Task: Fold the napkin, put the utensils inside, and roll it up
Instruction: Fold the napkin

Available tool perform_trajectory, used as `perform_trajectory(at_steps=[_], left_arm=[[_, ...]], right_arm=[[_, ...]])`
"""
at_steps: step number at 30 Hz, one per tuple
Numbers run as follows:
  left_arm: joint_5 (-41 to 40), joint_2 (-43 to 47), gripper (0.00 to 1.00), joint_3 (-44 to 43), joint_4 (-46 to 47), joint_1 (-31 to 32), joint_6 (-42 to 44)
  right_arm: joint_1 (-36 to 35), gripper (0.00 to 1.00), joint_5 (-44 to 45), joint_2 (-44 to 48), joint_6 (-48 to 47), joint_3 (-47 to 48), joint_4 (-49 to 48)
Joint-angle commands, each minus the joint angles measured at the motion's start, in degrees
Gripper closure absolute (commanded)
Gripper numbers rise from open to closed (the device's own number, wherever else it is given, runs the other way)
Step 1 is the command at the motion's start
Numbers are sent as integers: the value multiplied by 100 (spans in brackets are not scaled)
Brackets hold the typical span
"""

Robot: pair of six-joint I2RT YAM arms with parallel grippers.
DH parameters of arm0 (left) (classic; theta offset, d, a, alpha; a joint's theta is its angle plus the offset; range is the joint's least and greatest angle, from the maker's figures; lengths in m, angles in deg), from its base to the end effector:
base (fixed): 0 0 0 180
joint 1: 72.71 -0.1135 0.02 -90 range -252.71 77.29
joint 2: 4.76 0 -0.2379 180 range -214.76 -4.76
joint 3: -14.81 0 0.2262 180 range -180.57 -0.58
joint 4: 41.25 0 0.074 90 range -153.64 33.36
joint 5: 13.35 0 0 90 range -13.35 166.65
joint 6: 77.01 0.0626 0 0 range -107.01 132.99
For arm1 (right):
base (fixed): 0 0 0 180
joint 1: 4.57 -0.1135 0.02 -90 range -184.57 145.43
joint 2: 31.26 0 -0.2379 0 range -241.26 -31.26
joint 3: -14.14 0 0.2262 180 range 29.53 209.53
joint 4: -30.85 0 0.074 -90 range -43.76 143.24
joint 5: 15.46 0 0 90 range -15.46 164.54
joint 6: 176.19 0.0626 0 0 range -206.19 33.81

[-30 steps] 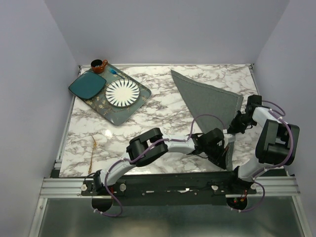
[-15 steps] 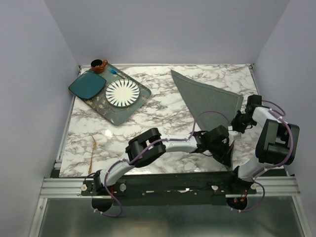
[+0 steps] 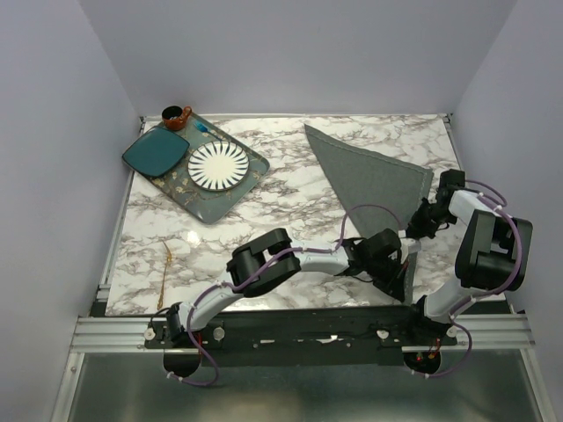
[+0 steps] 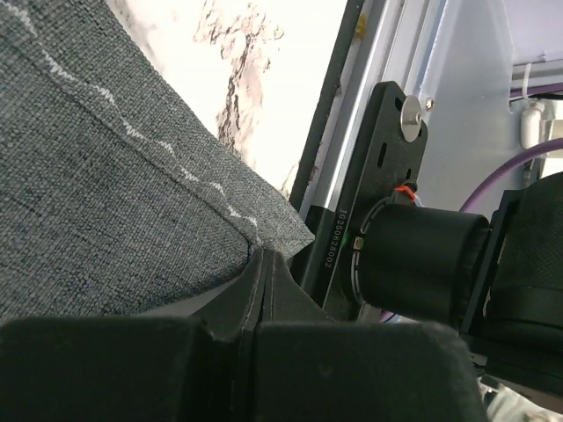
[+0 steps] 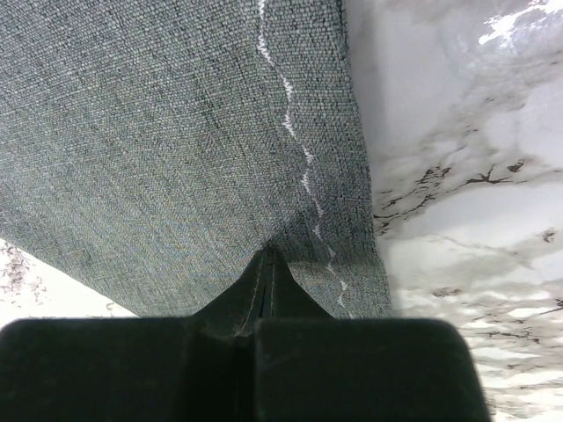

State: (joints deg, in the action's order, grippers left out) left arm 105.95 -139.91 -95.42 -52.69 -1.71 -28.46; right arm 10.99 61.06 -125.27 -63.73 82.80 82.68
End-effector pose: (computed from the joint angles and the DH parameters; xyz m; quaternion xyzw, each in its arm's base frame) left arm 0.1330 -0.4802 0.1097 0.3305 0.8058 -0.4883 0.0551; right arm 0.2650 -0.0586 0.1225 0.3091 0.9373 0.1231 0.1037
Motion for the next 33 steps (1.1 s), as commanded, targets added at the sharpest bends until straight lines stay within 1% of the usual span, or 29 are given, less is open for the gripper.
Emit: perform_trajectory(at_steps=[1,3,4,5,6,7,8,9,11,14,15,16,17,18,19,20,21,22,23,24,25,26,27,28,29,30,31,32,33], left_arm=[[93,172,100,98,-16,-25,85],[146,383,100,63,-157,-165,102],[155,689,99,63,-209,-218,137],[138,875,87,63,-271,-271,198],[68,1042,79,37,-472,-393,364],[58,1392,71,19,-595,-438,444],[84,1560,60,19,-710,-499,488],[198,1736,57,115,-807,-543,506],[234,2325,52,387,-747,-649,419],[94,3011,51,783,-720,-772,121],[-11,3186,51,1071,-711,-824,41],[-134,3562,51,1222,-789,-886,-3],[-587,3757,50,1362,-938,-1069,-29],[-870,3951,51,1651,-1401,-1175,-4],[-1117,4336,50,1828,-1579,-1290,23],[-1389,4522,50,2012,-1729,-1682,67],[-1548,4707,49,2362,-2131,-1869,137],[-1759,5109,48,2566,-2352,-2132,146],[-2205,5330,44,2785,-2563,-2361,129],[-2531,5541,43,3240,-3018,-2841,7],[-2856,5996,41,3462,-3266,-3073,-38],[-3190,6235,36,3664,-3503,-3284,-73],[-3777,6464,31,4093,-3889,-3782,-152],[-3861,6945,29,4332,-3962,-4056,-187],[-3931,7193,25,4569,-3989,-4390,-205],[-4028,7413,16,4781,-4076,-4689,-223],[-4037,7816,8,5200,-4077,-5275,-240],[-4063,7968,1,5387,-4086,-5551,-232],[-4099,8074,1,5554,-4095,-5806,-223]], right_arm=[[9,99,-33,-99,-48,174,-33],[18,99,221,58,-84,227,46],[18,99,301,146,-75,253,64],[18,99,362,225,-84,367,82],[18,99,433,365,-92,455,160],[18,99,468,419,-101,543,231],[18,99,521,463,-162,752,310],[18,99,574,524,-163,824,441],[1,99,609,779,-189,938,512],[-69,98,635,1148,-216,930,539],[-96,96,592,1218,-207,852,495],[-140,96,548,1306,-215,808,460],[-305,95,513,1429,-216,755,416],[-420,93,495,1491,-242,702,338],[-587,91,547,1535,-251,641,311],[-954,89,574,1596,-259,614,267],[-1123,84,583,1614,-268,605,249],[-1290,82,548,1641,-260,579,214],[-1544,80,469,1676,-251,535,153],[-1729,75,364,1746,-242,509,-13],[-1853,74,285,1773,-233,482,-93],[-2063,74,171,1773,-224,438,-181],[-2152,72,-39,1782,-233,429,-347],[-2257,72,-119,1764,-233,429,-384],[-2432,71,-181,1773,-251,455,-419],[-2521,68,-312,1773,-268,447,-489],[-2600,67,-401,1782,-268,447,-542],[-2705,66,-489,1799,-268,421,-586],[-2767,66,-629,1817,-251,351,-690]])
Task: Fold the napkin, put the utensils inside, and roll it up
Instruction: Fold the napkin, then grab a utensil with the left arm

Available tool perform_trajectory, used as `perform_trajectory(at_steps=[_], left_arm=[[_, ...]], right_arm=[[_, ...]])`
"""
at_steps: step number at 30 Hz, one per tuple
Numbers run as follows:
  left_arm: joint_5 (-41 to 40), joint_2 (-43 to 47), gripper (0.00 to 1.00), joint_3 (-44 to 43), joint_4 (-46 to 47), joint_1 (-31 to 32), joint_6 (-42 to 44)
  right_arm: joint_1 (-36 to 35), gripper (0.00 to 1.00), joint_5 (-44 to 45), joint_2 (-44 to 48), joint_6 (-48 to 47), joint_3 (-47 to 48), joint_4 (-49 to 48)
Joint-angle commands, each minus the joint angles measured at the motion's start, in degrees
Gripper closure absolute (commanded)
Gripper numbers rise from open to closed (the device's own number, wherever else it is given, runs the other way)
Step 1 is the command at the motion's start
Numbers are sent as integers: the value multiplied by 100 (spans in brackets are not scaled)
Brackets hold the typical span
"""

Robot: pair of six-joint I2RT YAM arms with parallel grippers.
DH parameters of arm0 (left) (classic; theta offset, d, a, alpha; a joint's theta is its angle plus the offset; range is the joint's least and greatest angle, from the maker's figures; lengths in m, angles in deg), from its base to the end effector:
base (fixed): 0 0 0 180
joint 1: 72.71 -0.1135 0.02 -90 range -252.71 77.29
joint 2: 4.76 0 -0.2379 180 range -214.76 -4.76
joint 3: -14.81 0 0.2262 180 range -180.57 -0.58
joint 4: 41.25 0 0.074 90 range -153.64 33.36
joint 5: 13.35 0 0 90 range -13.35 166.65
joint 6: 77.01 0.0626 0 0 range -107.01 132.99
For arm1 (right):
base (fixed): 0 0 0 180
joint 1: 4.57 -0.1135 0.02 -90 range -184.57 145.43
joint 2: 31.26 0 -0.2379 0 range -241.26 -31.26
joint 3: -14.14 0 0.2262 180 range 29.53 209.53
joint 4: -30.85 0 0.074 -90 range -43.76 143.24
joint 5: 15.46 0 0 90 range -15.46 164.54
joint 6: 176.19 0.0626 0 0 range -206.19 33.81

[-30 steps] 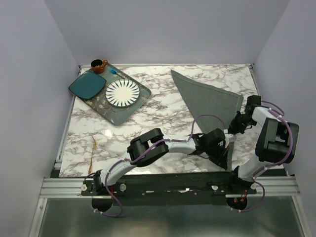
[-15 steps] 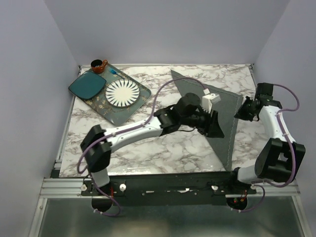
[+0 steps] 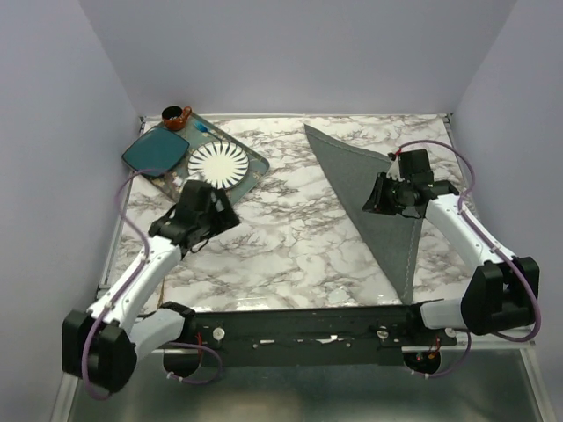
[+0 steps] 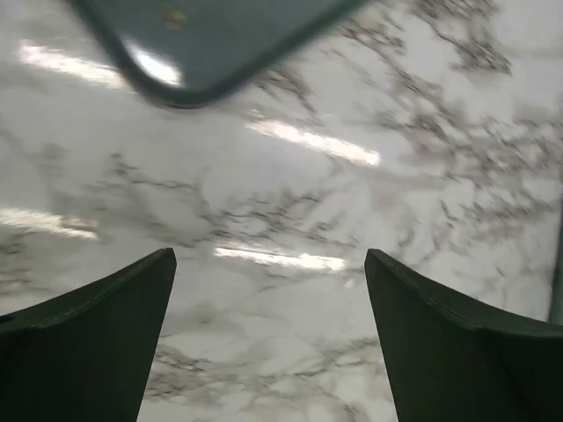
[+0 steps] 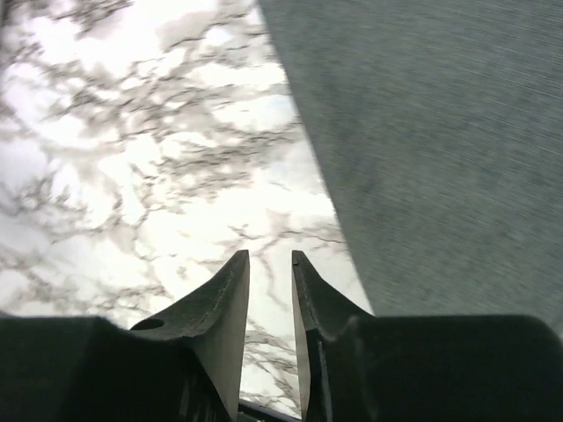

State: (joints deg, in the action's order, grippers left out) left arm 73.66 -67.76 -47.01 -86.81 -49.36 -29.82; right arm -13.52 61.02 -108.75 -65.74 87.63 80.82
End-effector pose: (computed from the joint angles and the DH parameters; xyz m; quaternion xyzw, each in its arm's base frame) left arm 0.2140 -0.0888 0.2214 -0.1665 0.9143 -0.1808 0.3220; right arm 0.2678 0.0570 0.2209 0.0584 0.9433 0.1862 0.2687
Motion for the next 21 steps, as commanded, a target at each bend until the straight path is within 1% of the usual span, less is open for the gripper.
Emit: perform_trajectory(at_steps=[1,2,3,4,8,9,10,11,12,15,16,18,19,21], left_arm=[[-992,947,1,1002,-692,-1348,-87],[-1028,956,1,1048,-700,-1647,-218],[-1090,913,1,1023,-683,-1754,-193],[-1395,834,1,918,-700,-1834,-219],[-1670,369,1,768,-700,-2781,-70],[-1670,281,1,733,-674,-3184,-26],[-1705,175,1,637,-657,-3336,44],[-1906,-35,2,601,-639,-3407,131],[-2012,-124,4,566,-578,-3425,393],[-2180,-405,7,486,-411,-3434,773],[-2058,-458,7,547,-271,-3434,991],[-1803,-651,12,583,-86,-3443,1029],[-1419,-721,14,635,11,-3425,1168],[-1363,-941,20,653,73,-3434,1117]], right_arm=[[-405,65,-695,191,-23,-168,-558],[-536,65,-757,226,-23,-203,-611],[-616,64,-827,243,-6,-273,-698],[-678,63,-871,252,-6,-308,-743],[-889,63,-1074,217,-49,-396,-822],[-889,63,-1091,217,-84,-423,-831],[-889,63,-1083,217,-111,-458,-840],[-889,63,-1100,208,-129,-467,-840],[-898,62,-1170,208,-146,-467,-848],[-898,62,-1450,200,-138,-414,-849],[-898,62,-1495,243,-137,-423,-857],[-898,62,-1470,305,-155,-397,-875],[-898,62,-1443,366,-164,-397,-875],[-898,62,-1443,402,-173,-379,-875]])
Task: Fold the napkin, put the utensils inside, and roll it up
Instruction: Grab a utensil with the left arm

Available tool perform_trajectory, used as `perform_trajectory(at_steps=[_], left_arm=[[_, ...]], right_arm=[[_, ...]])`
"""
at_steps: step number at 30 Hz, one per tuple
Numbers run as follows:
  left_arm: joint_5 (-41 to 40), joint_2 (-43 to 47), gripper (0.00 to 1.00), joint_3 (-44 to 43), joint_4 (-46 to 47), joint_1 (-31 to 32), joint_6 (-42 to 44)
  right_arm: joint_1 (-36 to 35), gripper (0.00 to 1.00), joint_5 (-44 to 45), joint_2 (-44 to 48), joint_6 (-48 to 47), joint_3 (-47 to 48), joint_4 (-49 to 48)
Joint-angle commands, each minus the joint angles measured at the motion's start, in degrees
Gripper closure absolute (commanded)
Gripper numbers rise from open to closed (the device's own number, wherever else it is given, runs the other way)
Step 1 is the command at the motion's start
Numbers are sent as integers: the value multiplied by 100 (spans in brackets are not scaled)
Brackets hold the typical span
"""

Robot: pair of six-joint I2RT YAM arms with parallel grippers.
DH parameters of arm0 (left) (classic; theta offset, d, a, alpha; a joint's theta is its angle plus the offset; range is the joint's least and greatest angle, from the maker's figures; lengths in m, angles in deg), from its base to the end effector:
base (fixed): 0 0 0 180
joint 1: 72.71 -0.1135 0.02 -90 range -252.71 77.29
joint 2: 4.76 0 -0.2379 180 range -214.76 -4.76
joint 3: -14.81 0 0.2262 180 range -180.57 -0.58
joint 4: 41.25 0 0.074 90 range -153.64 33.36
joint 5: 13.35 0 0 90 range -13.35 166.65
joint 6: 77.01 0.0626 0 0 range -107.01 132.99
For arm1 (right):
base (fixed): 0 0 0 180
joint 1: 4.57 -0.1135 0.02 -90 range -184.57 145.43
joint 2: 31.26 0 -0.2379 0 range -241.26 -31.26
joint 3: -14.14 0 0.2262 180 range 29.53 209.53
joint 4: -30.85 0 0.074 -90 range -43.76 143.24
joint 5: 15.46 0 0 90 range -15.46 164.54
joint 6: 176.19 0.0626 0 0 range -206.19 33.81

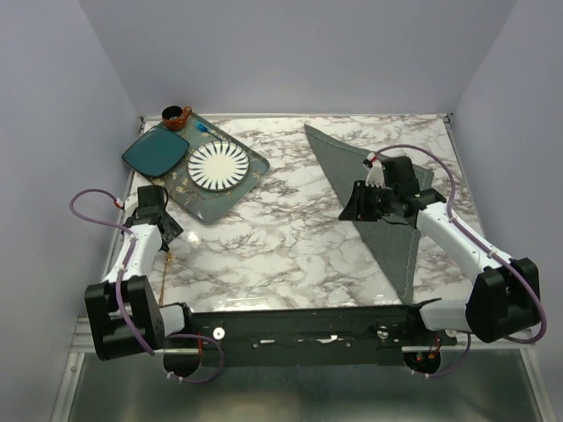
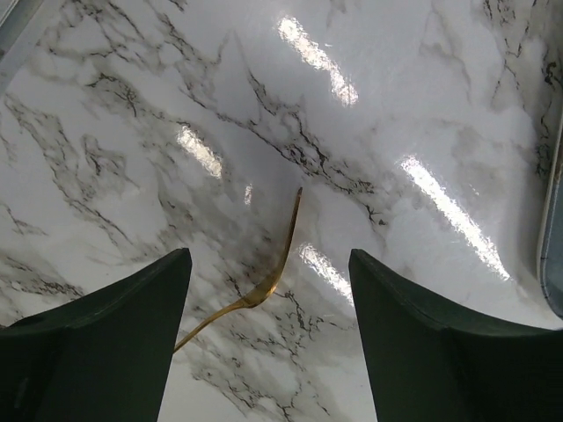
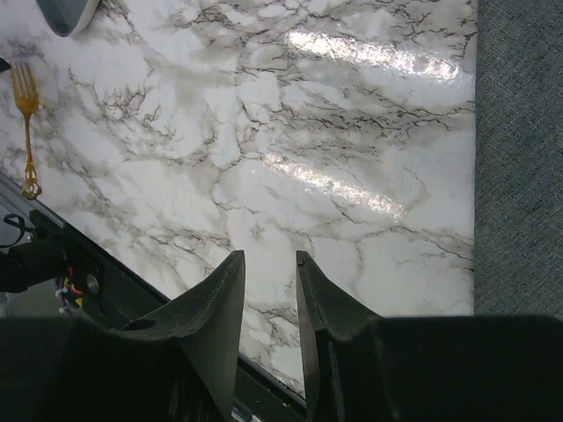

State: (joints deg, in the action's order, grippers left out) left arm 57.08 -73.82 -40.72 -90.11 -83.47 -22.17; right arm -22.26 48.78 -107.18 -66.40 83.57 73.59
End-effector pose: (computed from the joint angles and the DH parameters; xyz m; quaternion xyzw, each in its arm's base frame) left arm 0.2088 0.0610 0.1649 -0.4106 0.8654 0.1116 0.2647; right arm 0.2509 0.1086 0.2199 -0.0609 0.9151 0.3070 0.2544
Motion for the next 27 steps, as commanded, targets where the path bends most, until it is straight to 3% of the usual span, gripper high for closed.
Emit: perform_trajectory(at_steps=[1,5,10,15,16,17,20,22,27], left_arm=[[322,-397,24,67,455,-22,360],[252,-599,51,129,631,-31,325],[349,-819,54,164,597,-31,106],[436,-952,66,173,658,-92,97],[472,-934,72,165,667,-136,114],[542,-917,83,164,684,-163,140],[542,-855,100,112,605,-215,175],[751,-759,100,-2,509,-259,228],[1832,575,100,76,605,-242,-148]], right_arm=[[-15,62,-236,262,-107,28,-151],[-24,62,-272,271,-125,-7,-160],[-24,62,-175,323,-133,-52,-151],[-32,62,-149,323,-169,-25,-46],[-41,62,-114,323,-169,-17,-11],[-50,62,-96,332,-177,-8,24],[-76,61,-87,394,-169,27,112],[-68,58,-61,411,-195,141,340],[-68,50,123,525,-361,493,849]])
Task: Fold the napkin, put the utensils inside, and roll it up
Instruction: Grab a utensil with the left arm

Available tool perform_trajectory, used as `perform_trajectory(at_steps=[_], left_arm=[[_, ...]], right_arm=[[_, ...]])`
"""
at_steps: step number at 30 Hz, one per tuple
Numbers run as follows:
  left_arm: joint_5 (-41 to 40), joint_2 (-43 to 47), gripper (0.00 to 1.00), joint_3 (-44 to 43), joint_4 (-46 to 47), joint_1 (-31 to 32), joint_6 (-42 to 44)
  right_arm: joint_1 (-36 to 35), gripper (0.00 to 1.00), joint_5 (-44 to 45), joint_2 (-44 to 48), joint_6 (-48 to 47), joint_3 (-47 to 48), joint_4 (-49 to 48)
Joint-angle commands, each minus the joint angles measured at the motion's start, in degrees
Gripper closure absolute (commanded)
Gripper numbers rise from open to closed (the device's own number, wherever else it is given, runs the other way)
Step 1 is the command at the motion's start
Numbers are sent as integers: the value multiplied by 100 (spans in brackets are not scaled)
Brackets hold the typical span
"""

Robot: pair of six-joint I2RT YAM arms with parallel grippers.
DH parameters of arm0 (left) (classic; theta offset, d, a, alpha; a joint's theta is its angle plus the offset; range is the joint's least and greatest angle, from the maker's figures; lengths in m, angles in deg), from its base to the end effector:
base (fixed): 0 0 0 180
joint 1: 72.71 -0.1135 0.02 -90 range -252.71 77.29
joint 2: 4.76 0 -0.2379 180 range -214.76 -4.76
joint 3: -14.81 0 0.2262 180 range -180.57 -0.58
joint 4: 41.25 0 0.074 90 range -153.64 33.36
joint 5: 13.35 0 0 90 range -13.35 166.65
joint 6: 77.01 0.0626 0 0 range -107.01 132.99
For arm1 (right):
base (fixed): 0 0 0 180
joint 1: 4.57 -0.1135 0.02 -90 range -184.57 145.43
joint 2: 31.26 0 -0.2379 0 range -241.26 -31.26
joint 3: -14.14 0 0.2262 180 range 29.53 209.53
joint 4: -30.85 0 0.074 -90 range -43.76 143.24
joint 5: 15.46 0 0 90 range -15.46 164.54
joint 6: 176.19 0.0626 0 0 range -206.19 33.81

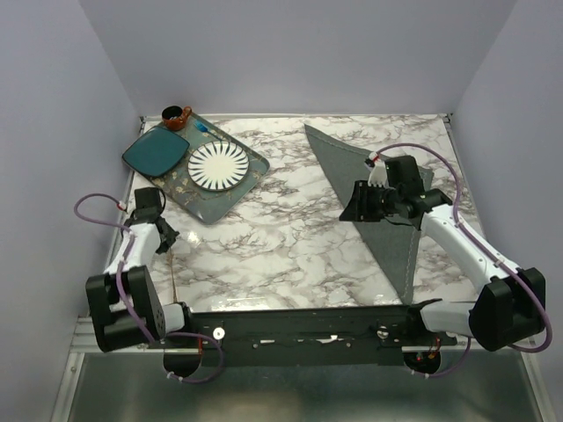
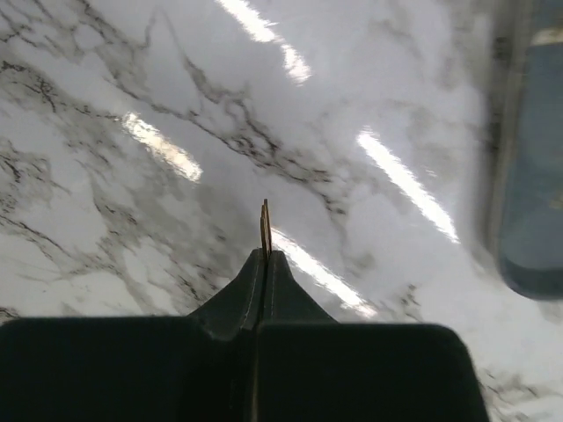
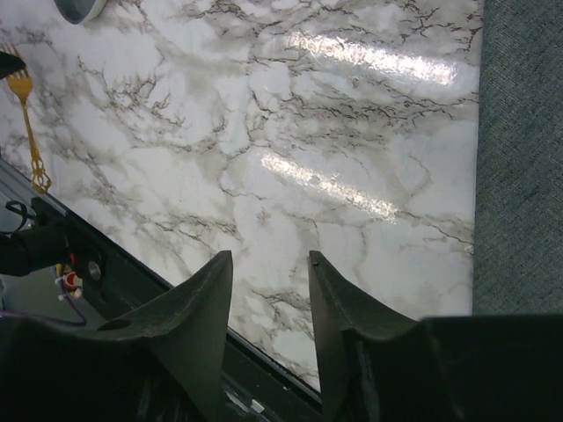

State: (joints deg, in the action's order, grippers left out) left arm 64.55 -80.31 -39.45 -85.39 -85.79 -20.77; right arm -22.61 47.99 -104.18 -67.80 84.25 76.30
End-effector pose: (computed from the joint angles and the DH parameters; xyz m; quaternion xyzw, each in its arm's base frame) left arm 0.2187 0.0643 0.1388 -0.4068 0.8827 0.0633 0.2266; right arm 0.2410 0.1079 0.2328 -0.0790 0.9097 0.3122 0.2623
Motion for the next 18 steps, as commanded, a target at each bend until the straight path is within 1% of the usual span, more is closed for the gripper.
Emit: perform_trajectory(at_steps=[1,2,5,6,7,8,9,10,11,12,13,14,15,16,17,18], left_arm=[[1209,1409,100,-50,177,16,-315],[1654,1733,100,-76,212,103,-333],[2244,2174,100,-59,667,630,-447],[2899,2246,100,-42,1191,753,-526],[3167,2281,100,-41,1492,1111,-674],[3396,2308,100,-59,1843,1289,-754],[3877,2282,100,-85,2552,1630,-816],[4099,2221,100,-233,2837,2060,-834],[4441,2028,100,-331,3240,2255,-991],[4775,1896,100,-410,4045,2379,-1140],[5396,1747,100,-576,4462,2467,-1351],[5689,1432,100,-673,4901,2608,-1788],[5918,1272,100,-779,5541,2618,-2010],[6234,1131,100,-980,5791,2661,-2203],[6368,843,100,-1043,6115,2679,-2458],[6526,683,100,-1096,6962,2705,-3226]], right_arm=[[-33,48,202,217,-274,608,667],[-33,47,220,200,-318,732,754],[-41,40,89,7,-485,1118,1062],[-33,37,-86,-54,-642,1172,1150],[-41,36,-514,-168,-722,1225,1177],[-33,34,-805,-204,-836,1243,1203],[-41,32,-1104,-222,-1029,1208,1169],[-41,30,-1681,-118,-1092,1138,1064],[-68,28,-1974,-38,-1118,1050,941],[-76,24,-2264,67,-1197,919,705],[-111,22,-2815,155,-1232,866,598],[-242,19,-2960,391,-1268,787,484],[-339,11,-3014,506,-1259,682,178],[-436,9,-3093,603,-1216,446,19],[-689,9,-3137,665,-1233,400,-79],[-796,9,-3155,692,-1355,373,-106]])
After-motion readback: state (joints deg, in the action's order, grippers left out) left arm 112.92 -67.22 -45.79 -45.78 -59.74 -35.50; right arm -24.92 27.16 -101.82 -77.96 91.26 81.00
